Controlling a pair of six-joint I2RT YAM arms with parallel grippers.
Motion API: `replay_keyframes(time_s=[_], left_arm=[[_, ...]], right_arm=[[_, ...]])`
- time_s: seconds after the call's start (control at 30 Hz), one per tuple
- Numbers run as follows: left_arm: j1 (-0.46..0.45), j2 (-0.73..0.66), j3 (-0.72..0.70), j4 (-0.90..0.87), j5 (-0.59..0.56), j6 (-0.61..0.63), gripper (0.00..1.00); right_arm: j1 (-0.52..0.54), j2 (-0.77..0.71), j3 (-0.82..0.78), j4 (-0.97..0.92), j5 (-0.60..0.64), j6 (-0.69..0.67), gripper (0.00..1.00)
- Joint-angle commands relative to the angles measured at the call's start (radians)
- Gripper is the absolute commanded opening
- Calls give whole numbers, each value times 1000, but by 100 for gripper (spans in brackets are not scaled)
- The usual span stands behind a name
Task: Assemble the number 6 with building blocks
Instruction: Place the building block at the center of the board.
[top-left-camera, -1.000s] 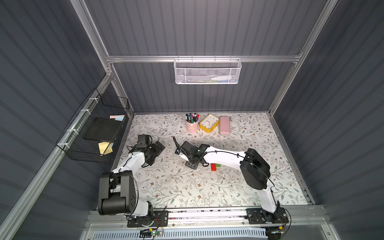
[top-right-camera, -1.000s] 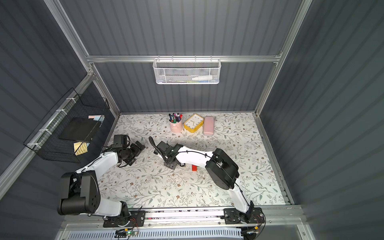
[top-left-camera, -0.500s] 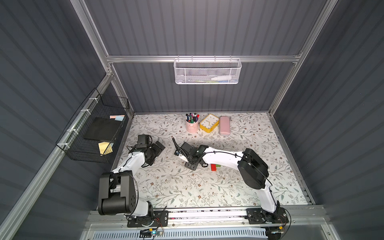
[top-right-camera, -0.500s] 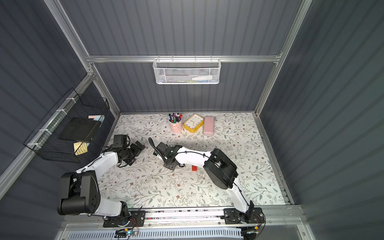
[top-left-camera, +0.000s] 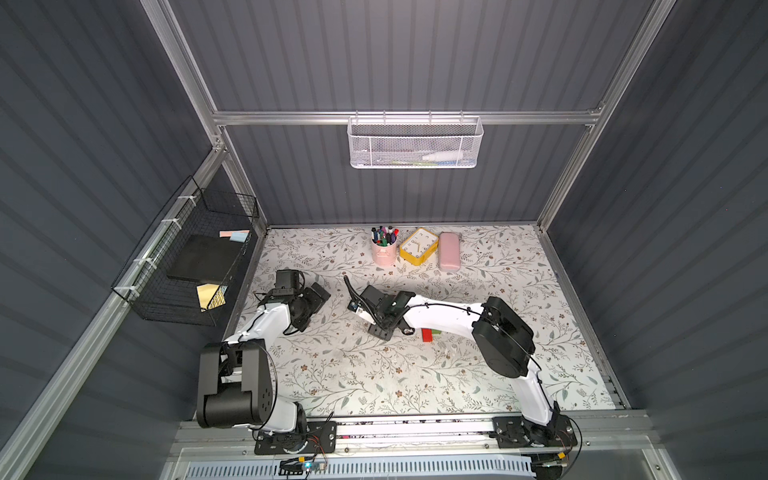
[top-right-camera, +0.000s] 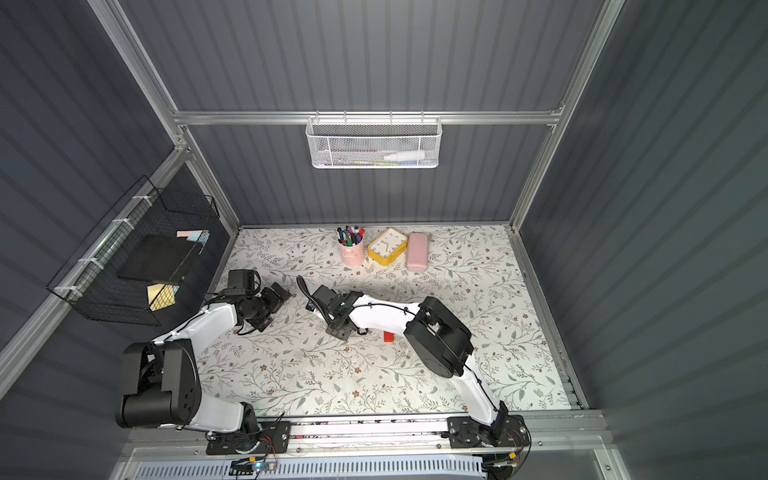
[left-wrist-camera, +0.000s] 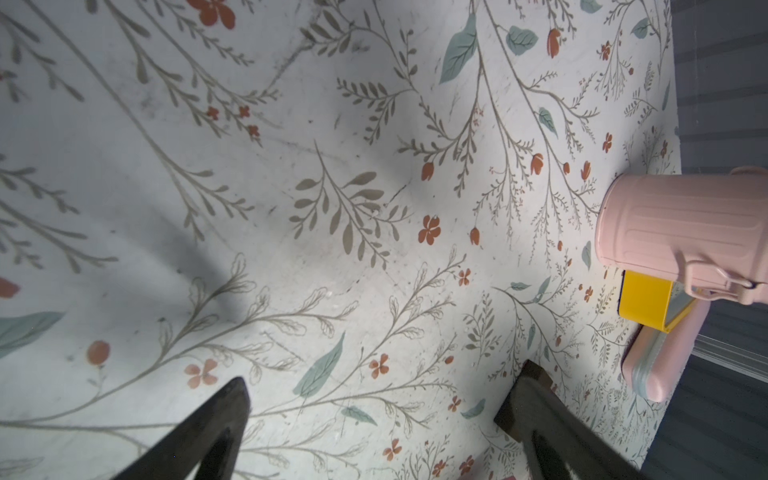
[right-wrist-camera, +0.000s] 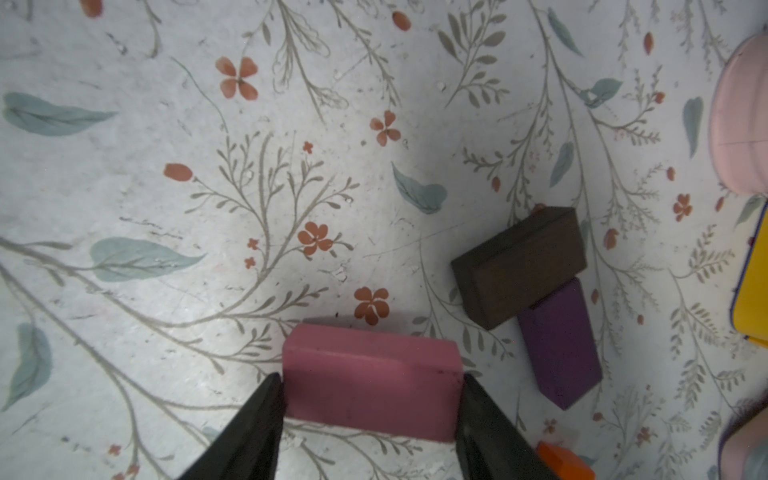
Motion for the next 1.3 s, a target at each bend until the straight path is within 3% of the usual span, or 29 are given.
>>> replay_keyframes(time_s=[0.0,0.57,0.63,0.83,1.27], left_arm=[[8,13,23,-2,8,27,99],[8,18,23,-3,3,34,99],[8,21,23,-3,2,34,99],[8,24,23,-4,1,37,99],[8,-6,21,-25,-18,54,99]], right_arm=[[-6,26,-2,-9,15,-2,61],[-13,-10,-38,42,41,14,66],[-12,-17,-40,52,44,14,73],[-14,-39,-45,62,59,18,73],[-3,-251,-137,132,58,106,73]])
